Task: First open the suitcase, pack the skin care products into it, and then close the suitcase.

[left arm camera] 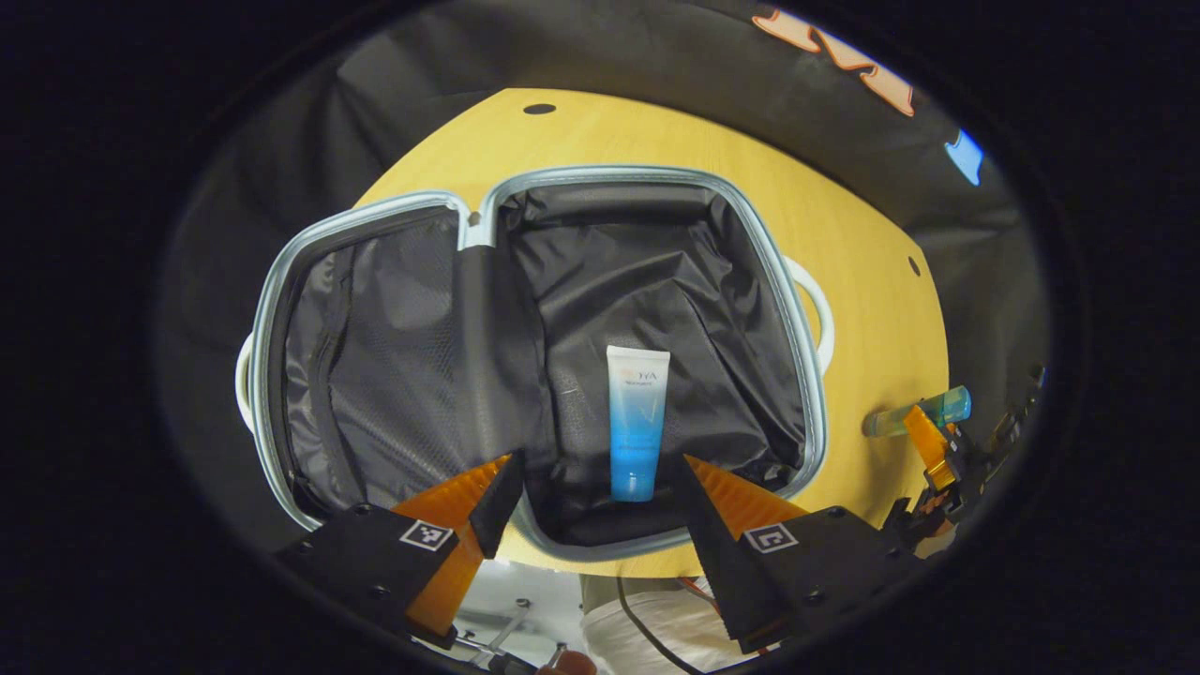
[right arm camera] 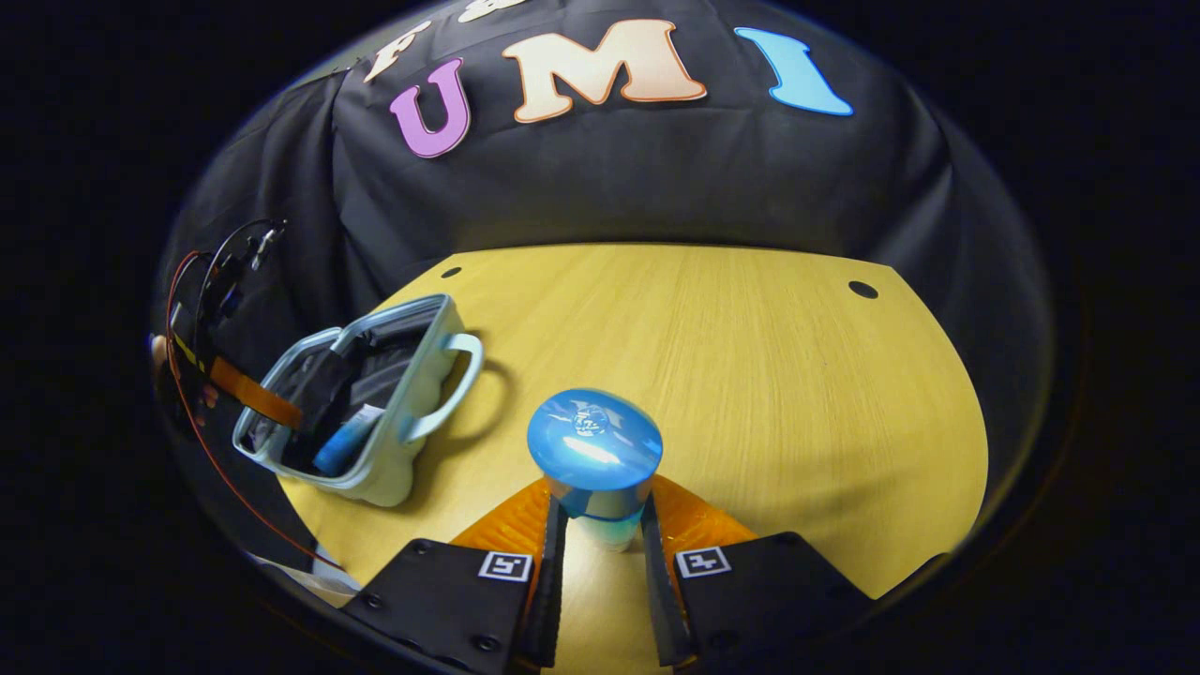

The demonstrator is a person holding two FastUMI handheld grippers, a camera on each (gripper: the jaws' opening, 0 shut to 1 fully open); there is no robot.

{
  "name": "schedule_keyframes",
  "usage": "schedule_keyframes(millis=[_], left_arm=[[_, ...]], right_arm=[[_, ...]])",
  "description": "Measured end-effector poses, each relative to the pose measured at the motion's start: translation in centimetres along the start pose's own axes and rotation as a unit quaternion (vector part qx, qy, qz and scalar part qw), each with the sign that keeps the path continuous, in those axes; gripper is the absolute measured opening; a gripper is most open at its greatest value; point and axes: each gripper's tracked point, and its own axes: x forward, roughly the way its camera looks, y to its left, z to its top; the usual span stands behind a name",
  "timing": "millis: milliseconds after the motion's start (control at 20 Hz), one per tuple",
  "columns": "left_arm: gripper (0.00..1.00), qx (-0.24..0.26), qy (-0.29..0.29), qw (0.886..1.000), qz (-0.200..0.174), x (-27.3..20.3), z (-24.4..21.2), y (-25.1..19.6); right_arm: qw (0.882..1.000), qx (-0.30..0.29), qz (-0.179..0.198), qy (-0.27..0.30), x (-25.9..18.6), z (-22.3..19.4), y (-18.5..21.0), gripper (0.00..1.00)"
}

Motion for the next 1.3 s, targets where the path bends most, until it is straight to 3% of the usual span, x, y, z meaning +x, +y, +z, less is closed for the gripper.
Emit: schedule_keyframes(millis=[200, 400, 700, 750, 800, 850, 900, 950, 1100, 1300], left_arm=[[0.97, -0.025, -0.019, 0.999, -0.008, -2.0, -0.4, 2.2], [0.96, -0.056, -0.040, 0.998, -0.005, -3.8, -1.2, 5.2], [0.97, -0.092, -0.060, 0.994, 0.003, -5.8, -2.1, 9.3], [0.97, -0.096, -0.062, 0.993, 0.005, -6.0, -2.3, 9.8], [0.97, -0.100, -0.064, 0.993, 0.006, -6.2, -2.4, 10.3], [0.97, -0.105, -0.065, 0.992, 0.006, -6.4, -2.6, 10.7], [0.97, -0.109, -0.065, 0.992, 0.006, -6.5, -2.9, 11.1], [0.97, -0.113, -0.065, 0.991, 0.006, -6.7, -3.0, 11.4], [0.97, -0.122, -0.069, 0.990, 0.011, -7.0, -3.4, 12.7], [0.97, -0.126, -0.067, 0.990, 0.016, -7.3, -3.9, 13.7]], right_arm=[[0.999, 0.007, 0.033, -0.005, -0.6, 2.5, 5.0, 0.37], [0.996, -0.005, 0.086, -0.004, -0.1, 4.3, 11.9, 0.41], [0.988, -0.008, 0.152, 0.038, 2.1, 2.6, 20.3, 0.41], [0.987, -0.008, 0.156, 0.044, 2.4, 2.2, 21.0, 0.37], [0.986, -0.012, 0.158, 0.055, 2.9, 1.6, 21.7, 0.41], [0.985, -0.018, 0.157, 0.068, 3.6, 0.8, 22.2, 0.37], [0.984, -0.025, 0.155, 0.084, 4.2, -0.1, 22.5, 0.41], [0.982, -0.032, 0.153, 0.102, 4.7, -1.1, 22.7, 0.37], [0.979, -0.048, 0.144, 0.136, 5.2, -3.3, 22.7, 0.41], [0.980, -0.040, 0.136, 0.143, 5.5, -3.7, 22.7, 0.41]])
